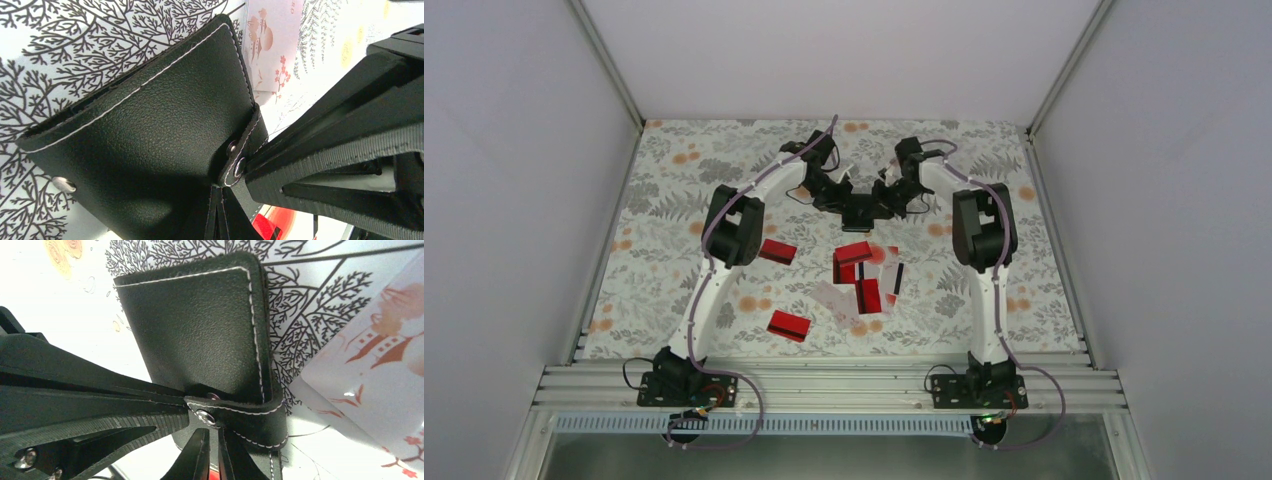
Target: Put the credit cards into the card holder
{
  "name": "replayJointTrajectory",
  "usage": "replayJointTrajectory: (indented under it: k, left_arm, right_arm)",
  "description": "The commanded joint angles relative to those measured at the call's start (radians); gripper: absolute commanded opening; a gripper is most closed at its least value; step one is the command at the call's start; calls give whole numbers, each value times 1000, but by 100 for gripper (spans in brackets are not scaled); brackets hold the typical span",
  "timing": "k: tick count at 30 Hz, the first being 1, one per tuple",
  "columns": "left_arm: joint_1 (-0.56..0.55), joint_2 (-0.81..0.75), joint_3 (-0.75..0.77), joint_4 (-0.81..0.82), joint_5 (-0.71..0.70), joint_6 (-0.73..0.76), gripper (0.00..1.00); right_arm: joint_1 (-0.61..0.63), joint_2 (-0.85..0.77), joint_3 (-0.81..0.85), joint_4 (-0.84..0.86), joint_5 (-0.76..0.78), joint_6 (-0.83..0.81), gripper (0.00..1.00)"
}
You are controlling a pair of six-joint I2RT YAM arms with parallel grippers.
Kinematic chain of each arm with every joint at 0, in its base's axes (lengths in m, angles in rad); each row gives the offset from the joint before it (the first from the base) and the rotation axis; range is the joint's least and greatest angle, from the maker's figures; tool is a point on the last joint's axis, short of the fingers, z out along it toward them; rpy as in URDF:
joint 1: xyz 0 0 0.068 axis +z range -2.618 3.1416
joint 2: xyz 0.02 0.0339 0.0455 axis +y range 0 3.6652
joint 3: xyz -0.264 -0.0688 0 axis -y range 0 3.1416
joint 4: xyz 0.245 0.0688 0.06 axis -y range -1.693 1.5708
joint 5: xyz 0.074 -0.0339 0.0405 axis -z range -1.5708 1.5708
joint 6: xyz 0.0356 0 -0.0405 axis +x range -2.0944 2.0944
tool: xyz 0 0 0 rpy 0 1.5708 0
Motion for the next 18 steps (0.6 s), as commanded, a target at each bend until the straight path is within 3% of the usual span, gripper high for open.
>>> replayJointTrajectory:
  k: [1, 9, 18]
  left_arm:
    - [-22, 111, -14, 34, -110, 32, 2]
    - [-32, 107, -5, 22, -152, 54, 2]
    - [-38, 112, 21, 9, -183, 78, 2]
  right_arm:
    - [-2, 162, -4, 1, 53, 34, 6]
    - [-7, 279, 112, -101, 68, 118, 4]
    - [-8, 363, 192, -133, -19, 242, 4]
